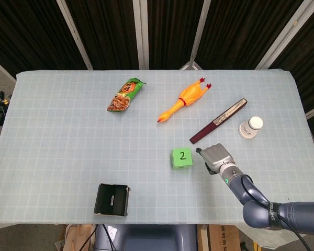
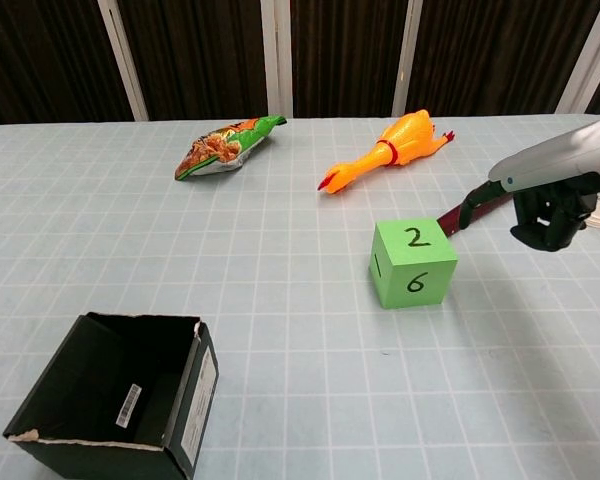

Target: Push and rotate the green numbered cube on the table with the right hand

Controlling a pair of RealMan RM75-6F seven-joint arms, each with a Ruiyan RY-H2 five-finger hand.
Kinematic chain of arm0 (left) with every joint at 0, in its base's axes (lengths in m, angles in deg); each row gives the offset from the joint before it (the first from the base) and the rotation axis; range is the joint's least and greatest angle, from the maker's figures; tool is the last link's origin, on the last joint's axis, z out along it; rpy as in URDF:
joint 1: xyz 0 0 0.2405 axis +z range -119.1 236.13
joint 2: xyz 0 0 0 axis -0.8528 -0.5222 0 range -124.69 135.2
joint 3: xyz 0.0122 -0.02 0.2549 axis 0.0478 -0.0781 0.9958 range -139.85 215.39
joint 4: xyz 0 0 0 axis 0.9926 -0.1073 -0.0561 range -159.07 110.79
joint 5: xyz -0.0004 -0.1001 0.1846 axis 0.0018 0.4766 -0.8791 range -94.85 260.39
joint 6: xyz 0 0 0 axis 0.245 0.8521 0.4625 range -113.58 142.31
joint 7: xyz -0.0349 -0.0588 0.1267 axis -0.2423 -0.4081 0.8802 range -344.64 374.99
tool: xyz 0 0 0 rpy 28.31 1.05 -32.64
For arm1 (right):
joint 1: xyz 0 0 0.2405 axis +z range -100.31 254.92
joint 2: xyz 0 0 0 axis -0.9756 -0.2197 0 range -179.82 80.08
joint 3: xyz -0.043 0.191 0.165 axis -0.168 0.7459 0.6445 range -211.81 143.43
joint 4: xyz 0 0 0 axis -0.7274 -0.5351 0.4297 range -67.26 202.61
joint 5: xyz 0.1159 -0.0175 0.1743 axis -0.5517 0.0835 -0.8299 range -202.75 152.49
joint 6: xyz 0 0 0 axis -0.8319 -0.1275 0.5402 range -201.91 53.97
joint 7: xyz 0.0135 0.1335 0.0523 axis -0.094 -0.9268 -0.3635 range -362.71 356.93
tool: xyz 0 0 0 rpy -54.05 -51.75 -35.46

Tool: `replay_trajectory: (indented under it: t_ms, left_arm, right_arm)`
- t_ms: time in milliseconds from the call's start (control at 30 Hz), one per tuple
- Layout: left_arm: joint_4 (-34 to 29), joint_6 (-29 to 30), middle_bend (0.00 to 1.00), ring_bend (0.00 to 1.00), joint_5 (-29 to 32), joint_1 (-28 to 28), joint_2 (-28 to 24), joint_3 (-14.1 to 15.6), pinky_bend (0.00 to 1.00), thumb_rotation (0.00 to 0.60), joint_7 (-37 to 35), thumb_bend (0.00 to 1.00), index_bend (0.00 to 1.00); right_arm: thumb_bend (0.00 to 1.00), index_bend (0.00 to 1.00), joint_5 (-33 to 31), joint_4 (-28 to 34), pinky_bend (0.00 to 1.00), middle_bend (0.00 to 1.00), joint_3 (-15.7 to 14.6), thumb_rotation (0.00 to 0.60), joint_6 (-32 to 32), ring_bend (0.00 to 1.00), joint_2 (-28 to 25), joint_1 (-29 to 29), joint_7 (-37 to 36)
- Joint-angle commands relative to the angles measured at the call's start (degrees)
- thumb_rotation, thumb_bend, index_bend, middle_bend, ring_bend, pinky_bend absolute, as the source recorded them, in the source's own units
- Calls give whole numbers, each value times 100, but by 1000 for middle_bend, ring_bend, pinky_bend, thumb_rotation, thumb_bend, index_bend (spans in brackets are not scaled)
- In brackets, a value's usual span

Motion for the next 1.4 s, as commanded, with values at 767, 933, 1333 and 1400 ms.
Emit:
replay_trajectory:
  t_ms: [767, 933, 1333, 1400]
  left_arm:
    - [4, -25, 0, 40, 67, -12, -8, -27, 162, 600, -2, 262, 13]
    - [5, -31, 0, 40, 90, -13, -19, -39, 162, 600, -21, 262, 13]
    - [5, -31, 0, 40, 100, -9, -26, -41, 162, 600, -39, 262, 13]
    - [5, -36, 0, 40, 104, -10, -31, -43, 162, 600, -49, 262, 13]
  right_arm:
    - [718, 178, -299, -334, 571, 837, -72, 600, 98, 823, 401, 476, -224]
    - [719, 181, -407, -446, 571, 837, -99, 600, 189, 823, 446, 574, -276]
    - [719, 181, -516, -482, 572, 837, -103, 600, 185, 823, 618, 831, -303]
    - [719, 181, -564, -491, 571, 837, -88, 600, 164, 823, 658, 892, -296]
